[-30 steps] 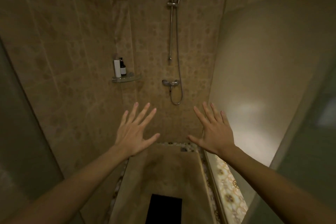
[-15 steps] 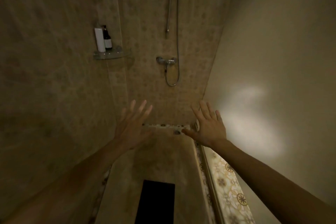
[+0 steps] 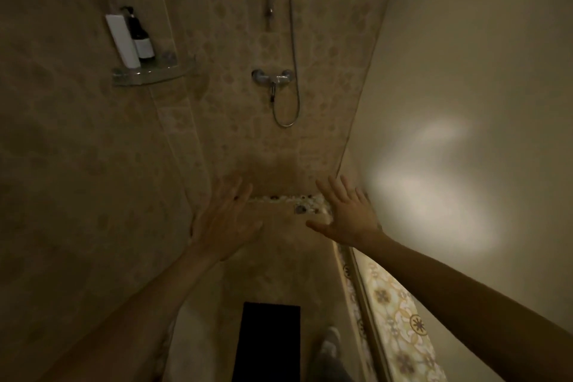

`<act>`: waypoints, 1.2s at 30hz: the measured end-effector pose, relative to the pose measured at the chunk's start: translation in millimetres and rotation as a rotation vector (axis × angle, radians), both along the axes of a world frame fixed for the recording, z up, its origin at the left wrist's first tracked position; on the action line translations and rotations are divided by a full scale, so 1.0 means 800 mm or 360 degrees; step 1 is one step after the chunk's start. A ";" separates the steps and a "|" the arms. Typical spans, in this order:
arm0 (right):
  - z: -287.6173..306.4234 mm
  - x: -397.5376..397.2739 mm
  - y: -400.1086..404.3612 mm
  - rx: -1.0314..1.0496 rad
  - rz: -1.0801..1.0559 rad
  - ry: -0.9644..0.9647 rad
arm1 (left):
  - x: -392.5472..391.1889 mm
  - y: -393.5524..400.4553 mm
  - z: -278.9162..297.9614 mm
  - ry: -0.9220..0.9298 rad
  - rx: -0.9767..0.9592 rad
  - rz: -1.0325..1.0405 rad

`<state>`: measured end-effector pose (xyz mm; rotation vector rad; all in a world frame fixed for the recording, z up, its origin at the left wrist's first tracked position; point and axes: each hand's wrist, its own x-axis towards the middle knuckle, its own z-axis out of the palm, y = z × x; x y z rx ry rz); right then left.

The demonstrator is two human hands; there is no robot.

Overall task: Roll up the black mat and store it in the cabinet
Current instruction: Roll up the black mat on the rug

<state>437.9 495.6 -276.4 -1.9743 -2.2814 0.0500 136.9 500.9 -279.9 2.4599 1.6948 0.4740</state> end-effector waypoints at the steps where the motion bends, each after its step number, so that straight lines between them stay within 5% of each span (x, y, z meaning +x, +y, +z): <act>1: -0.015 0.006 0.015 -0.0033 0.0035 -0.0020 | 0.008 0.015 -0.006 -0.0032 -0.0010 0.0000; 11: -0.114 0.112 0.215 -0.0238 0.0099 0.0045 | 0.101 0.220 -0.090 0.0243 -0.0177 0.0061; 23: -0.146 0.237 0.370 -0.0496 0.0110 -0.0060 | 0.189 0.343 -0.121 0.0127 -0.0530 0.0482; 36: -0.196 0.117 0.609 -0.0399 0.0686 -0.0060 | 0.101 0.443 -0.210 0.0091 -0.0672 0.0960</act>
